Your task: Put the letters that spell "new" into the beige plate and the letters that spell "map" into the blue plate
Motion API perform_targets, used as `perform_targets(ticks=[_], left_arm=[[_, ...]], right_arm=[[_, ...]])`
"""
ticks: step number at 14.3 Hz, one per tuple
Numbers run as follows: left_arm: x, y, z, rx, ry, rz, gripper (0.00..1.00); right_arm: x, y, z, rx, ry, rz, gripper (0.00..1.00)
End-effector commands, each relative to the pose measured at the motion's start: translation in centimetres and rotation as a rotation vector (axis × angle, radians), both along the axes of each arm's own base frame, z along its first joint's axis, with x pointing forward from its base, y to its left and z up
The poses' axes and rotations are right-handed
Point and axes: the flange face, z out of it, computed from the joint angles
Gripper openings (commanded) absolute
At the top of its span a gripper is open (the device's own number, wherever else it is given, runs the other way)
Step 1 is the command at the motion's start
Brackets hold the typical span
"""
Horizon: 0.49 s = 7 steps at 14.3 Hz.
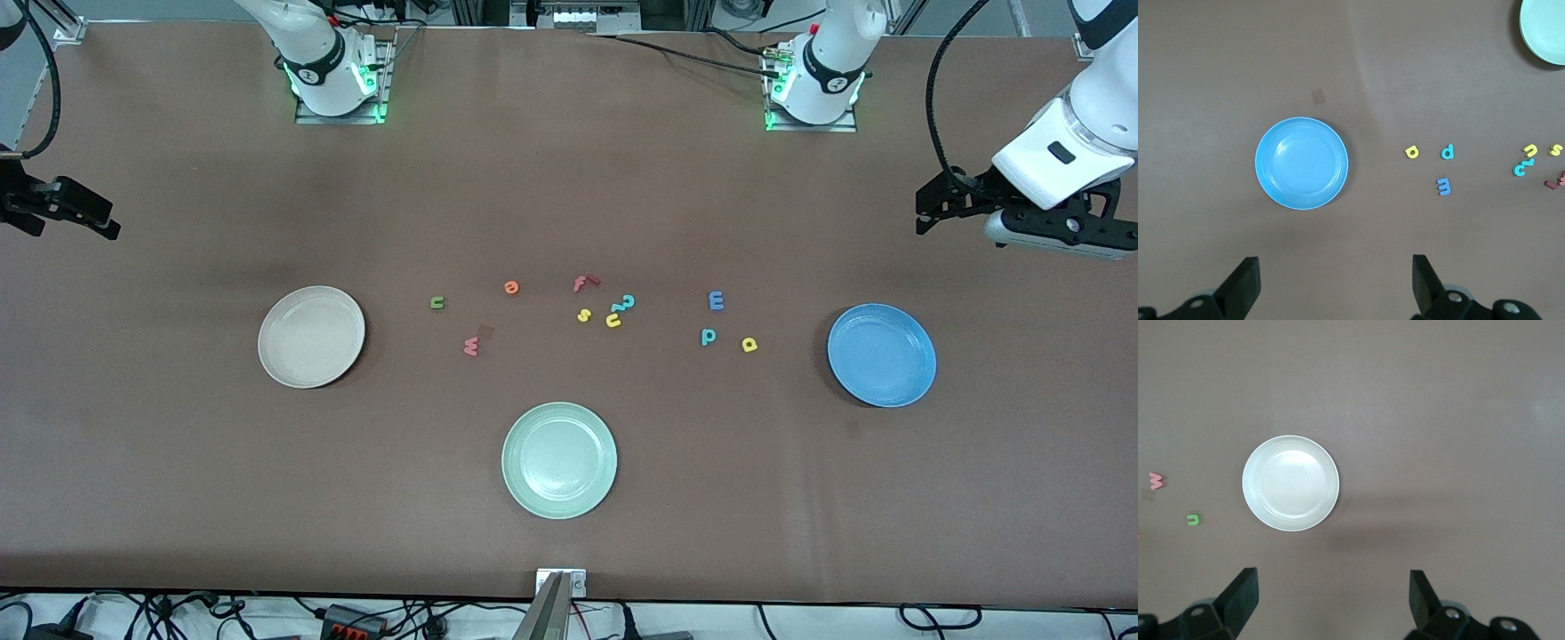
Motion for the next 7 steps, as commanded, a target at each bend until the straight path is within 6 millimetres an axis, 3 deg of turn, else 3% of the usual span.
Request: perform_targets(ticks=[1, 7], left_arm=[[-0.31, -0.45, 0.84, 0.013, -0.003, 0.001, 1.00], [-0.31, -0.37, 0.82, 0.013, -0.002, 0.002, 1.00]], right_arm=[[-0.26, -0.03, 0.03, -0.010, 0.003, -0.006, 1.00], [0.07, 0.21, -0.46, -0.010, 0.009, -0.001, 1.00]])
